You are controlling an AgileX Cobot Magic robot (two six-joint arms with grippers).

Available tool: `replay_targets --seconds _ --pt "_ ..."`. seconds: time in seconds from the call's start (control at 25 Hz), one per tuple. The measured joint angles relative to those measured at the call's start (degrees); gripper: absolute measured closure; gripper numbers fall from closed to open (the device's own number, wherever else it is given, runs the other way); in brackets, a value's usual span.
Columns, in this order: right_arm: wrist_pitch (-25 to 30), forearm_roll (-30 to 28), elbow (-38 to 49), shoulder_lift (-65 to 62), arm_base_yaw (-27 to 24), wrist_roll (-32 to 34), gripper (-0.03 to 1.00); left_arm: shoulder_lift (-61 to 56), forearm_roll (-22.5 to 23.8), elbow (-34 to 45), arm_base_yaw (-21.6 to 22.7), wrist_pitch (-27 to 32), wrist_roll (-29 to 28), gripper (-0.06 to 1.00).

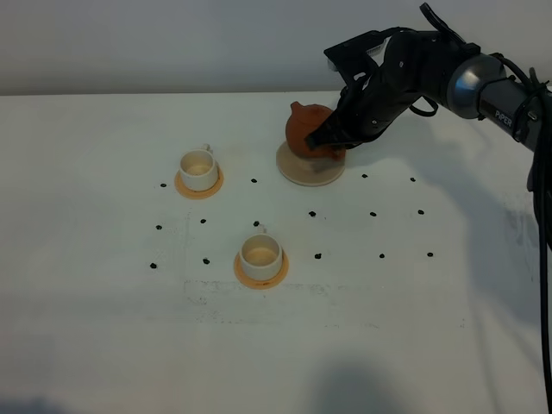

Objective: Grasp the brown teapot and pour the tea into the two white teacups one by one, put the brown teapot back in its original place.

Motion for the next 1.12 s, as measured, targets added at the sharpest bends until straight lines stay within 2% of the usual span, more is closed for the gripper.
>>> replay_targets --seconds 0.2,0.52,0.84,0.96,1.12 --pt "-1.56 -0.61 0.11 -1.65 -0.29 -0.98 0.88 0.00 0.00 0.00 0.00 0.00 0.00 0.47" --pt "-1.81 -1.72 0.13 -11.40 -0.29 -1.60 0.88 0.00 0.00 0.00 0.00 0.00 0.00 0.47" --pt "3.00 -1.97 0.23 -15.87 0.35 -2.26 0.88 0.00 0.00 0.00 0.00 0.00 0.00 0.47" --pt "2.54 -1.69 2.87 -18.77 0.90 -2.72 0.88 0.00 0.00 0.00 0.00 0.00 0.00 0.47" --pt "-2.85 -1.22 12.00 -25.19 0.97 -2.72 0.88 0.00 0.00 0.00 0.00 0.00 0.00 0.47"
